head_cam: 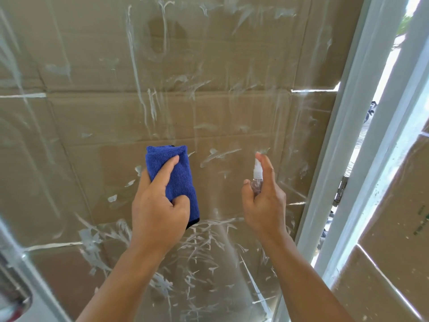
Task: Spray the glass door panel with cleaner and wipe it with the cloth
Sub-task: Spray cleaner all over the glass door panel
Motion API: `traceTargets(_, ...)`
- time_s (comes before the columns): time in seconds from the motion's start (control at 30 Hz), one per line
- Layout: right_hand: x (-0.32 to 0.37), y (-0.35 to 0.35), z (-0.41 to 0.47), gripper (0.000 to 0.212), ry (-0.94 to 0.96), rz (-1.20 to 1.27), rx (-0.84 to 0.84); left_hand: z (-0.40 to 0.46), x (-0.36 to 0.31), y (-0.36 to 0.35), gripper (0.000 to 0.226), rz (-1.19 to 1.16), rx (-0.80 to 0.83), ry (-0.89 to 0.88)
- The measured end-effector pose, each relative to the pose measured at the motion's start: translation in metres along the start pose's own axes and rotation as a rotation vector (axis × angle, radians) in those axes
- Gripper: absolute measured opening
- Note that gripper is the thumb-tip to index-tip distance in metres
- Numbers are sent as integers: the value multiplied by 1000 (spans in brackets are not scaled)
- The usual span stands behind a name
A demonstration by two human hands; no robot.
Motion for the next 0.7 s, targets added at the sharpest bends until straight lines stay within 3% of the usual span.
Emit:
traceTargets(0.47, 27, -24, 9, 50, 61, 18, 26, -1, 8, 19, 71, -7, -62, 19)
traceTargets(0.7, 30, -36, 5, 62, 0, 130, 205, -3, 9, 30, 72, 5, -73, 24)
Point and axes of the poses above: each hand's wrist, its own z-axis towards the middle knuckle, its own y-axis out of the back of the hand, x = y × z, the point moved 6 cm from there along z, towards the middle knuckle, and after that the axes turned 8 degrees about x, right-handed, at the moved point
